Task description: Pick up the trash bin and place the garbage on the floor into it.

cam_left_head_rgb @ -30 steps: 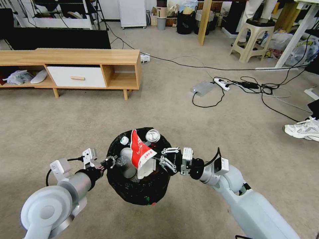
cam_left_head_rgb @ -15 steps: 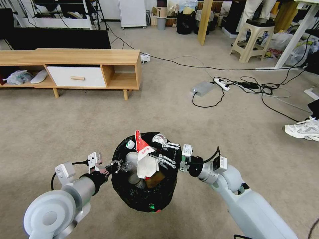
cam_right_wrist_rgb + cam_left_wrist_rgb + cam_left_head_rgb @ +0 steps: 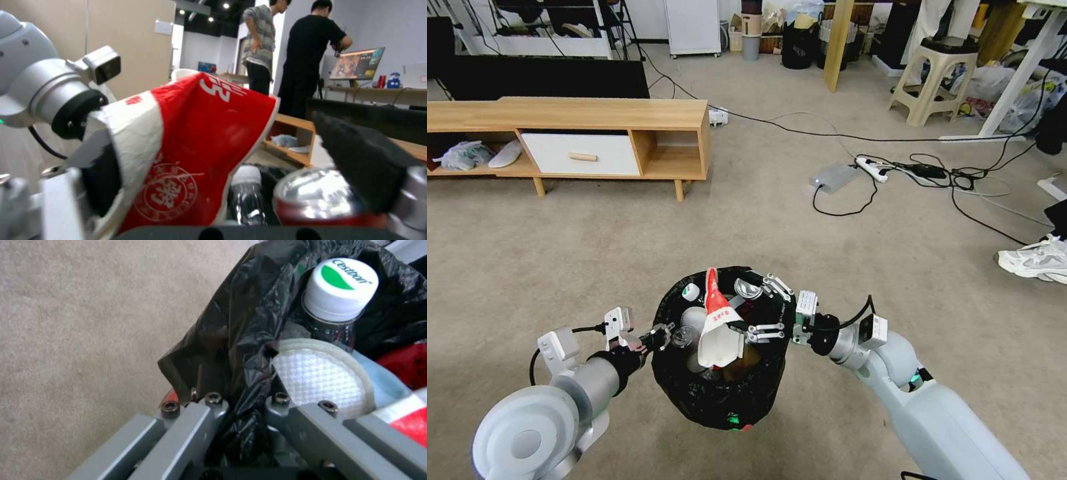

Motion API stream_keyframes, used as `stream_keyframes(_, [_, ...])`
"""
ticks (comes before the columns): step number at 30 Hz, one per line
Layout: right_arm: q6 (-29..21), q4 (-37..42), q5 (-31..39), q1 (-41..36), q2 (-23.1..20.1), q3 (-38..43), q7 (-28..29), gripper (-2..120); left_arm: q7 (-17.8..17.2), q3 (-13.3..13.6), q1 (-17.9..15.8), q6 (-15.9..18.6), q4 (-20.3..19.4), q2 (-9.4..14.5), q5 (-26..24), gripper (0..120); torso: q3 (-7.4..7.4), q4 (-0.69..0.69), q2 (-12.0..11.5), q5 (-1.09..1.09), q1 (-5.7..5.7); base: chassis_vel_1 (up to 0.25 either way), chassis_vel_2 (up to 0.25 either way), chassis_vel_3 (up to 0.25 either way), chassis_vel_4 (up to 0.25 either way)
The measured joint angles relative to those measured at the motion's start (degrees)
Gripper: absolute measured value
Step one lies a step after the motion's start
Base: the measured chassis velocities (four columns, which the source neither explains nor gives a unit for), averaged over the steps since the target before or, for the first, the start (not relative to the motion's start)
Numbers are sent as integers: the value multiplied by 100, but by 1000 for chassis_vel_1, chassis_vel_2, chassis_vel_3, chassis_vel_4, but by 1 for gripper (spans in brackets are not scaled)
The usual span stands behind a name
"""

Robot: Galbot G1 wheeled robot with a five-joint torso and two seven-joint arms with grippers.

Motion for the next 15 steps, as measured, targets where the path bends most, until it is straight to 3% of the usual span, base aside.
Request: stream_keyframes(15, [144,54,-148,-277,-410,416,-92,100,12,-167,29,0,-81,25,-39,3,0,0,0,0,0,0,0,0,0])
